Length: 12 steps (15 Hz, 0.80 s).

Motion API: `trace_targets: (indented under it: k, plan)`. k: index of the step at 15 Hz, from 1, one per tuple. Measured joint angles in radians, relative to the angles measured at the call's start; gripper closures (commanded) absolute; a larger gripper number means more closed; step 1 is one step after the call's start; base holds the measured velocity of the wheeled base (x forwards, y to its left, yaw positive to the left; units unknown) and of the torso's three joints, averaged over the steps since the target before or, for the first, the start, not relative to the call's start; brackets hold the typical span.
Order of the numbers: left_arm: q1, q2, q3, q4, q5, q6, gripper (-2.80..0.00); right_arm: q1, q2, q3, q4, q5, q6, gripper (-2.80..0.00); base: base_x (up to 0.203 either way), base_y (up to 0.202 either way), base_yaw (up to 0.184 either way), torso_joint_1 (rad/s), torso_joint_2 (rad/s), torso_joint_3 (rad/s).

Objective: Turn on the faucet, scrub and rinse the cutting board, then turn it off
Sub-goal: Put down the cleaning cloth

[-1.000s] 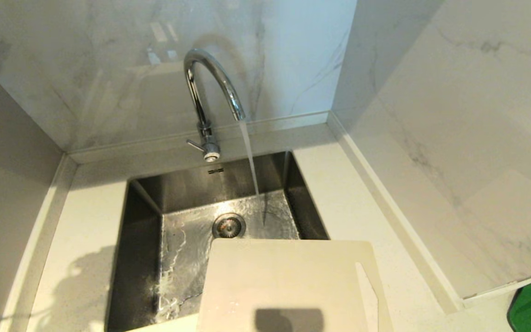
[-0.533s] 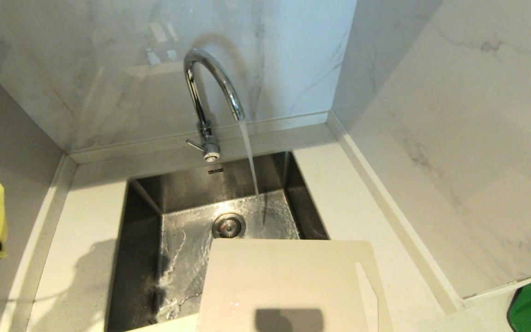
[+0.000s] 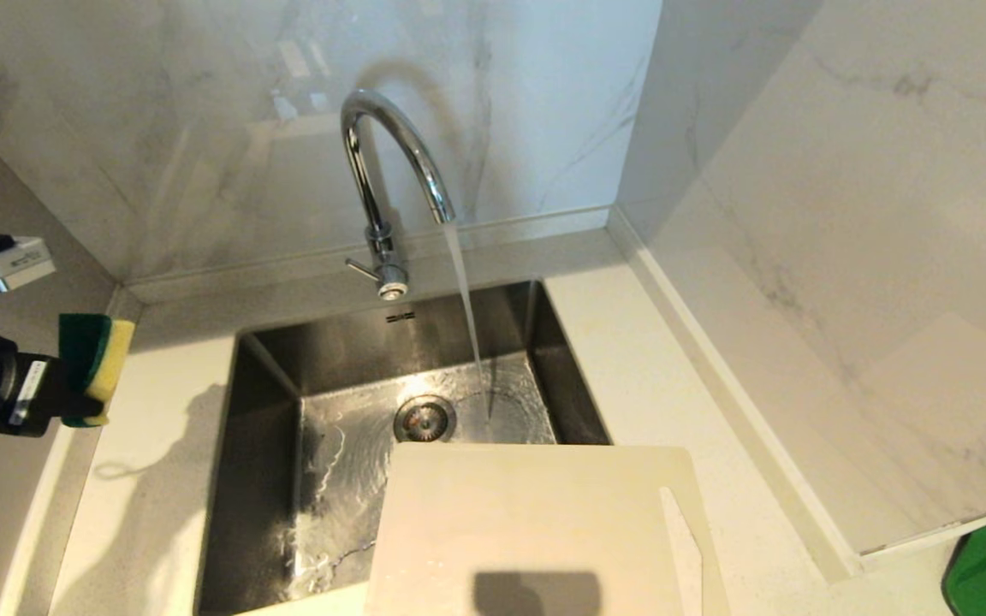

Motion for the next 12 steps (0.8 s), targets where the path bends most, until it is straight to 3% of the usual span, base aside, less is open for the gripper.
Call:
trace_targets:
  k: [8, 11, 12]
  plan:
    - [0.246, 0.397, -0.178, -0.006, 0.004, -0.026, 0.0, 0.0, 0.0, 0.0, 0.0, 0.0, 0.0, 0.0, 0.0, 0.0, 0.0, 0.0, 0.0, 0.0]
    - [0.291, 0.478, -0.189, -0.009, 0.011, -0.026, 0.0, 0.0, 0.0, 0.0, 0.0, 0.0, 0.0, 0.0, 0.0, 0.0, 0.0, 0.0, 0.0, 0.0]
    - [0.301, 0.495, -0.189, -0.009, 0.014, -0.026, -2.8, 0.0, 0.0, 0.0, 0.0, 0.0, 0.0, 0.0, 0.0, 0.0, 0.0, 0.0, 0.0, 0.0]
